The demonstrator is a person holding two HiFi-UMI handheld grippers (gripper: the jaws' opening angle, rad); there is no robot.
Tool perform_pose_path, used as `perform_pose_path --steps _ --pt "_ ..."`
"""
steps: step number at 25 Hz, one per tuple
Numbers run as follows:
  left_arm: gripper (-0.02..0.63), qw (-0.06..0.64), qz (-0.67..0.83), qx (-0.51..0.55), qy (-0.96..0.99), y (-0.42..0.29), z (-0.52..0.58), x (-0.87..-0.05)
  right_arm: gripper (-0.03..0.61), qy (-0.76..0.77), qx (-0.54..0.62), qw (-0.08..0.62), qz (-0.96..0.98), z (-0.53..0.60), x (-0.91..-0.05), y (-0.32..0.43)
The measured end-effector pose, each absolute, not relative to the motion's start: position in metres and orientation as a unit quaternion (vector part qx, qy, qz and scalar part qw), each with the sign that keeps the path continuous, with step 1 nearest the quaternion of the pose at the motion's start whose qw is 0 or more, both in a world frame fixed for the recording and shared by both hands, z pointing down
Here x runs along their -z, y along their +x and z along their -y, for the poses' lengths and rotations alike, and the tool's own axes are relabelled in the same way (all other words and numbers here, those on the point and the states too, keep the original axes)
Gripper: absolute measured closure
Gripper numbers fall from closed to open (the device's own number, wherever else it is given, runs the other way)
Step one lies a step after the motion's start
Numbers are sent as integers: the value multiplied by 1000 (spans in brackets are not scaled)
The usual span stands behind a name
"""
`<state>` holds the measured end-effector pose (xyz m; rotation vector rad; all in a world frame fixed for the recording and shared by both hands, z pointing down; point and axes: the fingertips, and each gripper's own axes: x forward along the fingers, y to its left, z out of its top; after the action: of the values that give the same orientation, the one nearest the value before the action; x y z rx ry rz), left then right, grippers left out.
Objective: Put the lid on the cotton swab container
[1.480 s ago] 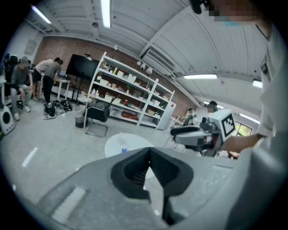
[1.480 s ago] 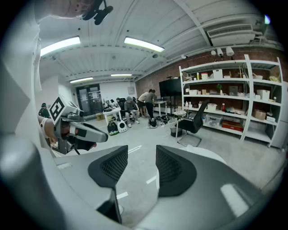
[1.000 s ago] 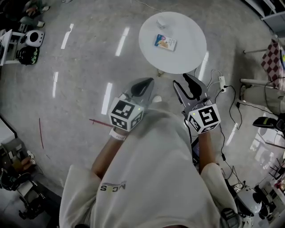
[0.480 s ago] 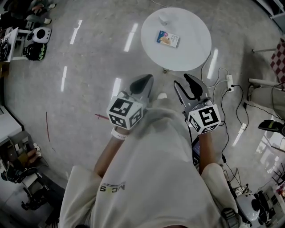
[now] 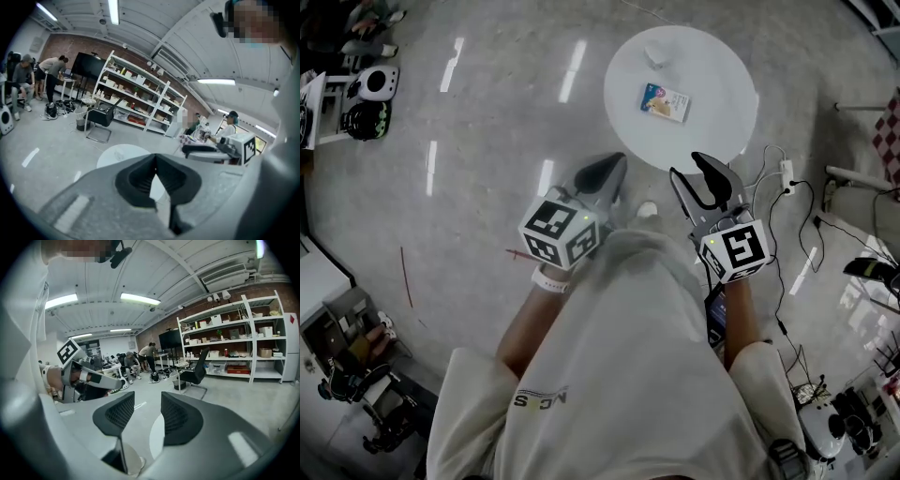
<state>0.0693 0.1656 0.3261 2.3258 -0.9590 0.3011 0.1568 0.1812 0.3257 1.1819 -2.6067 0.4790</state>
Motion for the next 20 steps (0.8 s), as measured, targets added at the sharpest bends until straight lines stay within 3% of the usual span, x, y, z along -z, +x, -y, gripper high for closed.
perform_pose_path --steps 11,20 --pt "615 308 262 -143 904 19 -6 -316 402 496 -190 140 836 -16 -315 126" --pt "615 319 259 -144 900 37 70 -341 402 501 -188 158 830 64 -340 141"
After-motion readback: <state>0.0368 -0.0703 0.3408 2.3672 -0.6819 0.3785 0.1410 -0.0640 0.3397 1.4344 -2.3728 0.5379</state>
